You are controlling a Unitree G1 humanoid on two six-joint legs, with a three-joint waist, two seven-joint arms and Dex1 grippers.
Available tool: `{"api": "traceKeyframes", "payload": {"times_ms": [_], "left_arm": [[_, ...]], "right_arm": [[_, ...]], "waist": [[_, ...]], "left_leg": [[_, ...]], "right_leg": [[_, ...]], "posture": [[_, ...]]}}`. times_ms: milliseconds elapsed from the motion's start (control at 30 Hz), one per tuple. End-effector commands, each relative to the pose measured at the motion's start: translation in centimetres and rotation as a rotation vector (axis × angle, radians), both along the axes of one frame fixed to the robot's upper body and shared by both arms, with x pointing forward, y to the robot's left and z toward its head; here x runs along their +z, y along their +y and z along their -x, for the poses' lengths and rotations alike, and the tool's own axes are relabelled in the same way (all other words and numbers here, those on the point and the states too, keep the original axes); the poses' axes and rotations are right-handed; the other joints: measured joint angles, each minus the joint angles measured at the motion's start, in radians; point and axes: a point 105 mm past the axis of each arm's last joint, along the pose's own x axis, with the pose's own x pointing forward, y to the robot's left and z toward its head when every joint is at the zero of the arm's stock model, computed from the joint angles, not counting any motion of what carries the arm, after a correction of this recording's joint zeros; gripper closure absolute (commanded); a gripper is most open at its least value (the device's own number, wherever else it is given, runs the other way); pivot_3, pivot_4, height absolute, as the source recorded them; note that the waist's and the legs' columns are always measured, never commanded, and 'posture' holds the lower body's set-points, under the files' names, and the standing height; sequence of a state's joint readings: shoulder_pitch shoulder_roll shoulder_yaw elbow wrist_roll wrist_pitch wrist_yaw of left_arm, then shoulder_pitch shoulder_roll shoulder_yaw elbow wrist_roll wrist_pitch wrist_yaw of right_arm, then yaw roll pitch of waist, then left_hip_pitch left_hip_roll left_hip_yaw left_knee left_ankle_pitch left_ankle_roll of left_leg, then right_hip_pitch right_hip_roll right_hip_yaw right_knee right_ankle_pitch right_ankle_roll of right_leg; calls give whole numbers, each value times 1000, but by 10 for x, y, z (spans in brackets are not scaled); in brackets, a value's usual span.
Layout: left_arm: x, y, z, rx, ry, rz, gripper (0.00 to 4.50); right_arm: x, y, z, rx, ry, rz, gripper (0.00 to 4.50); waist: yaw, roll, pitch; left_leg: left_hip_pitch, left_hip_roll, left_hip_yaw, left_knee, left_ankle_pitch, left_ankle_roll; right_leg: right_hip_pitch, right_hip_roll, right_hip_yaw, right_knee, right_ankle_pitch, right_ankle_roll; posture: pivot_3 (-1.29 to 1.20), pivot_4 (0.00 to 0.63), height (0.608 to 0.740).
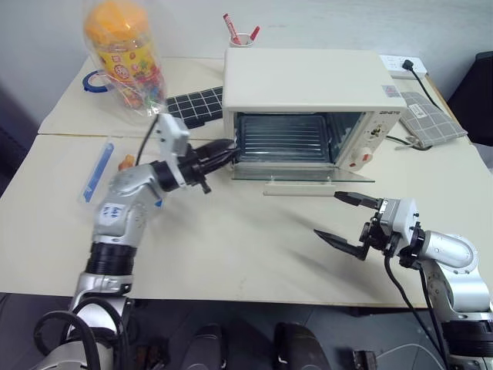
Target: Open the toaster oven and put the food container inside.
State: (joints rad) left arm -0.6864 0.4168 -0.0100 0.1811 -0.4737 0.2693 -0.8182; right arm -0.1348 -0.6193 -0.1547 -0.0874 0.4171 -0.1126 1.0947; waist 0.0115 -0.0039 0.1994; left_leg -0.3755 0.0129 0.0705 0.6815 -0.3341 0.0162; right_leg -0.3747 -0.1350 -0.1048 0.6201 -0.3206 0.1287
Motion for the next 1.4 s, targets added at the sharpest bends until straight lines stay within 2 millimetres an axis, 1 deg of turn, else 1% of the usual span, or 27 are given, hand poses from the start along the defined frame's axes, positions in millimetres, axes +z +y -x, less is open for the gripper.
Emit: {"api": "traceKeyframes", "payload": {"times_ms": [33, 100, 200, 300, 367, 467, 567, 633, 700, 733, 767, 800, 867, 900, 933, 967, 1000, 1033, 1067, 1100, 1133, 1200, 1233, 1267, 1333, 1367, 1400], "left_arm": [[5, -8, -3, -5, -61, -21, 4460], [2, -13, 0, -24, -101, -51, 4460], [-13, -21, 9, -92, -87, -111, 4460], [-31, -25, 16, -135, -73, -189, 4460], [-44, -28, 19, -147, -73, -245, 4460], [-65, -32, 22, -138, -46, -308, 4460], [-84, -33, 24, -127, -4, -345, 4460], [-89, -33, 27, -130, 19, -332, 4460], [-85, -32, 29, -127, 26, -296, 4460], [-79, -29, 30, -114, 23, -259, 4088], [-69, -26, 32, -113, 18, -197, 3943], [-59, -22, 34, -112, 8, -151, 3678], [-34, -6, 50, -159, -72, -64, 3125], [-18, 6, 60, -166, -134, -9, 2818], [-7, 24, 65, -127, -148, 31, 2509], [-3, 40, 68, -65, -157, 38, 2228], [2, 70, 73, 61, -162, 45, 1937], [5, 89, 79, 143, -163, 40, 1599], [3, 112, 89, 233, -140, 42, 1326], [2, 125, 97, 286, -119, 44, 1052], [-4, 145, 107, 374, -86, 47, 598], [-14, 179, 125, 535, -37, 54, 102], [-17, 190, 131, 591, -23, 54, 45], [-27, 208, 142, 680, 17, 58, 45], [-39, 231, 159, 792, 74, 70, 45], [-43, 238, 164, 824, 92, 78, 45], [-51, 251, 171, 901, 142, 93, 45]], "right_arm": [[6, 4, 5, 5, -52, -1, 0], [4, 2, 9, -12, -59, 1, 0], [-1, -10, 21, -94, -93, -1, 0], [-21, -30, 44, -190, -34, 19, 0], [-28, -43, 56, -263, -11, 20, 0], [-31, -64, 71, -373, 7, 24, 0], [-28, -72, 78, -423, 10, 13, 0], [-25, -70, 79, -416, 14, 3, 0], [-22, -66, 76, -391, 27, -21, 0], [-18, -62, 73, -377, 25, -36, 0], [-16, -57, 71, -350, 44, -69, 0], [-13, -52, 69, -320, 47, -76, 0], [-5, -38, 62, -247, 43, -96, 0], [0, -29, 58, -212, 25, -98, 0], [4, -19, 54, -165, 18, -110, 0], [7, -11, 52, -128, 13, -116, 0], [13, 2, 48, -78, 3, -149, 0], [17, 9, 45, -46, -2, -173, 0], [20, 18, 43, -6, -10, -186, 0], [22, 24, 41, 18, -14, -191, 0], [23, 31, 41, 51, -23, -196, 0], [24, 42, 40, 109, -27, -203, 0], [25, 46, 40, 127, -27, -206, 0], [26, 52, 40, 157, -33, -209, 0], [28, 60, 40, 197, -50, -207, 0], [29, 62, 40, 209, -59, -204, 0], [29, 66, 40, 229, -60, -204, 0]], "waist": [[1, 0, 0], [2, 0, 0], [11, 0, 0], [19, 0, 0], [20, 0, 0], [15, 0, 0], [7, 0, 0], [7, 0, 0], [7, 1, -1], [8, 1, -1], [8, 1, 0], [7, 1, 0], [6, 1, 0], [0, 1, 0], [-1, 1, 0], [-7, 1, 0], [-10, 1, 0], [-17, 1, 0], [-26, 1, 0], [-33, 1, 0], [-29, 2, 0], [-21, 0, 0], [-16, 0, 0], [-9, -1, 1], [-7, -1, 0], [-6, -1, 0], [-1, -1, 0]], "left_leg": [[0, 0, 0, 0, 0, 0], [0, 1, 0, 1, 0, 0], [0, 1, -1, 1, 0, -1], [0, 1, -1, 0, 0, -1], [-1, 0, -1, 0, 0, 0], [0, 1, 0, 1, 1, 1], [3, 2, 0, 0, 1, 1], [4, 3, 0, 0, 1, 0], [4, 3, 1, -1, 1, 0], [4, 3, 1, -1, 1, 0], [4, 3, 0, 0, 1, 0], [4, 3, 0, 0, 1, 0], [4, 4, 0, 0, 1, 0], [3, 4, 0, 0, 1, 0], [3, 4, 0, 0, 1, 0], [3, 5, -1, 0, 1, 0], [3, 5, -1, 0, 1, -1], [3, 5, -2, 0, 1, -1], [4, 6, -2, -1, 1, -2], [5, 6, -2, -3, 1, -2], [4, 7, -3, -3, 0, -3], [3, 5, -4, -2, 0, -2], [3, 5, -4, -2, 0, -1], [3, 5, -4, -1, -1, 0], [3, 3, -6, 0, -2, 1], [3, 3, -6, 0, -3, 2], [3, 2, -6, 0, -3, 2]], "right_leg": [[0, 0, 0, 0, 0, 0], [0, 0, 0, 1, 0, 0], [0, 0, 0, 1, 0, 0], [0, 0, 0, 0, 0, 0], [1, -1, 0, 0, 0, 0], [2, -2, 1, 0, 1, 1], [2, -2, 3, -1, 1, 0], [2, -1, 4, 0, 0, 0], [2, -2, 4, 0, 0, 0], [2, -2, 4, 0, 0, 0], [2, -2, 4, 0, 0, 0], [2, -2, 4, 0, 0, 0], [1, -3, 3, 1, 0, 0], [1, -3, 3, 1, 0, -1], [1, -3, 3, 2, 0, -1], [1, -3, 3, 2, 0, -1], [1, -3, 2, 2, 0, -1], [1, -3, 2, 2, 0, -2], [1, -3, 2, 1, -1, -2], [2, -3, 2, 2, -1, -2], [2, -3, 1, 2, -1, -2], [2, -3, 0, 1, -1, -2], [2, -3, 0, 0, -1, -2], [2, -4, 0, 0, -1, -2], [3, -8, 0, -3, -1, -2], [4, -13, 0, -4, -1, -2], [4, -13, 0, -4, -1, -2]], "posture": [[0, 150, 740], [0, 150, 740], [0, 150, 740], [0, 150, 740], [0, 150, 740], [0, 150, 740], [0, 150, 740], [0, 150, 740], [0, 150, 740], [0, 150, 740], [0, 150, 740], [0, 150, 740], [0, 150, 740], [0, 150, 740], [0, 150, 740], [0, 150, 740], [0, 150, 740], [0, 150, 740], [0, 150, 740], [0, 150, 740], [0, 150, 740], [0, 150, 740], [0, 150, 740], [0, 150, 740], [0, 150, 740], [0, 150, 740], [0, 150, 740]]}}
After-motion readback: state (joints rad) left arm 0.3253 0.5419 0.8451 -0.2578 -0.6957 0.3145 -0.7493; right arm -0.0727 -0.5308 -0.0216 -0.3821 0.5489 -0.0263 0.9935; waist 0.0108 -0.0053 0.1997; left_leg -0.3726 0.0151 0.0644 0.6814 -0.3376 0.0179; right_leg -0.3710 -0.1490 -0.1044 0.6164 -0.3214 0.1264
